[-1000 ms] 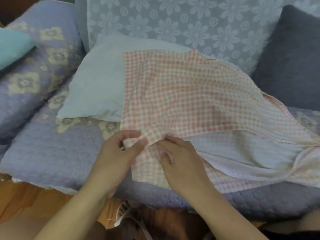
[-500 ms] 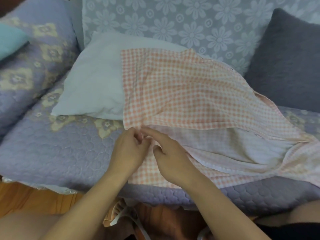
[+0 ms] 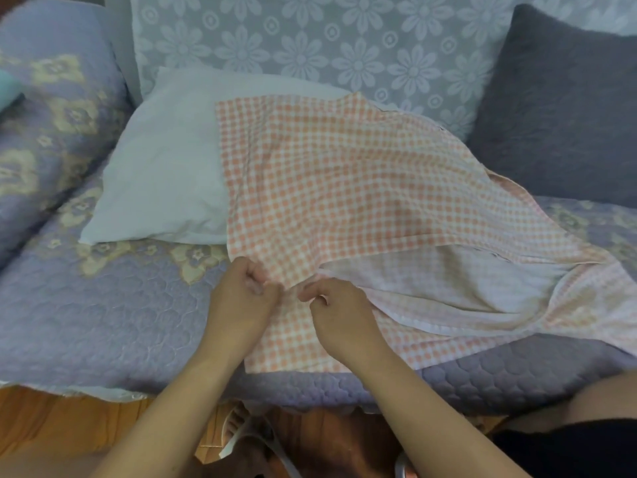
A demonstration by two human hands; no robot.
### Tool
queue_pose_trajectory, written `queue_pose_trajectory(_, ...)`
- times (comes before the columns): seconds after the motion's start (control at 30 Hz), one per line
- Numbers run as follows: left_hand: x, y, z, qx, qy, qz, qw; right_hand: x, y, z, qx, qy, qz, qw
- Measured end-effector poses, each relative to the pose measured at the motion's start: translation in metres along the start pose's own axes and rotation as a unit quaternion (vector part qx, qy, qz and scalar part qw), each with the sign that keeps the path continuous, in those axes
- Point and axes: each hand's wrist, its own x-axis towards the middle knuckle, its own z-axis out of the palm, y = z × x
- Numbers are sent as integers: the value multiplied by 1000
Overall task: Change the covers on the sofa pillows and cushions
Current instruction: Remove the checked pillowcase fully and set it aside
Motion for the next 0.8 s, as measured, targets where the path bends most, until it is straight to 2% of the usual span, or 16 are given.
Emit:
queue_pose_trajectory(0.07,-3,0,1,-8,0,0,1000,2,9,2,-103,-3,-13,995)
queue_pose_trajectory(0.13,-4,1,-2,-22,-10,-5,1000,2,12,5,-138,10,-69,988)
queue_pose_trajectory(0.27,-7,6,-8,-33,-29,6,999,3,5,7,-80,68,-174,979)
queue_pose_trajectory(0.37,-9,8,-7,-16,-48,19,999,1,-6,3,-57,106,-198,973)
queue_pose_trajectory(0.43,-10,7,-3,-1,-52,27,998,-1,-12,2,-54,83,-205,974)
queue_pose_trajectory(0.57,-8,5,0,24,21,86,996,-3,-22,-2,-42,40,-204,977)
queue_pose_trajectory(0.67,-7,9,-7,-115,-16,16,993,-3,-23,-10,3,61,-158,985)
queue_pose_trajectory(0.8,-11,18,-18,-296,-98,-51,949,-3,-24,-17,28,111,-117,986)
